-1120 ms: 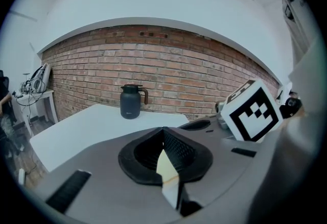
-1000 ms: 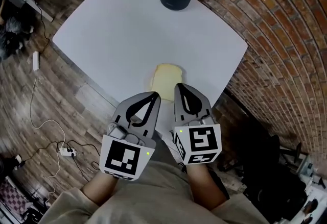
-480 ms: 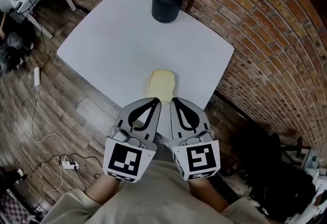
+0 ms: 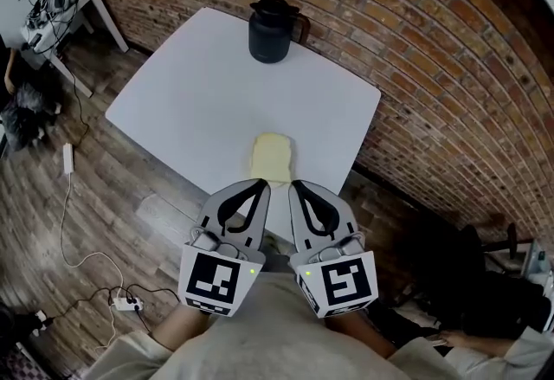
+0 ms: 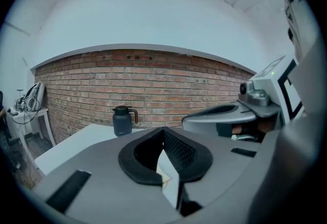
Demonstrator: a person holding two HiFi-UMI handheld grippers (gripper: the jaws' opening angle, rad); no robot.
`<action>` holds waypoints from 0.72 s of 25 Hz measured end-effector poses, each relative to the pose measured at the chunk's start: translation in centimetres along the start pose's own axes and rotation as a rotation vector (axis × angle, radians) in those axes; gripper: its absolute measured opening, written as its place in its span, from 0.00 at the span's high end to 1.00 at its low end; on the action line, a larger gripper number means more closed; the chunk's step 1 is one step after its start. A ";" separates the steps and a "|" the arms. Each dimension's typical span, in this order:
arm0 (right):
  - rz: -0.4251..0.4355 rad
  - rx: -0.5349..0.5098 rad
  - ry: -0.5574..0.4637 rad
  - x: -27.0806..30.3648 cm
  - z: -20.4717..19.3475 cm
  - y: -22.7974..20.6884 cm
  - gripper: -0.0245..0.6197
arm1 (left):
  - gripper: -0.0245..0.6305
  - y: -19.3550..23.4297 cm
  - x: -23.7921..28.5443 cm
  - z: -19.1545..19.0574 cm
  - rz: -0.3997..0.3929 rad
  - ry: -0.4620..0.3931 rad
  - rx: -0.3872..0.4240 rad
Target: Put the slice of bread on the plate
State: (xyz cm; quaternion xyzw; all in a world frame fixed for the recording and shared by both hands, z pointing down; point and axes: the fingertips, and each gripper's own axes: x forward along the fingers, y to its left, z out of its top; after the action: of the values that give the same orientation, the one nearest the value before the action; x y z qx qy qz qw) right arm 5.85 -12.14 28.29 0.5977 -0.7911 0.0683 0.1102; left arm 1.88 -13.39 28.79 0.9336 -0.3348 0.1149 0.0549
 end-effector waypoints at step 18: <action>0.002 0.011 0.000 -0.5 0.2 -0.1 0.95 | 0.95 -0.5 -0.4 1.0 -0.019 -0.027 -0.007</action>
State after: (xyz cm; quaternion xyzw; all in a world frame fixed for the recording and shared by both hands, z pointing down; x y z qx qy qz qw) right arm 6.11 -11.71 27.99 0.5974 -0.7915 0.0729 0.1070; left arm 2.06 -12.91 27.66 0.9380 -0.3272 0.1008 0.0549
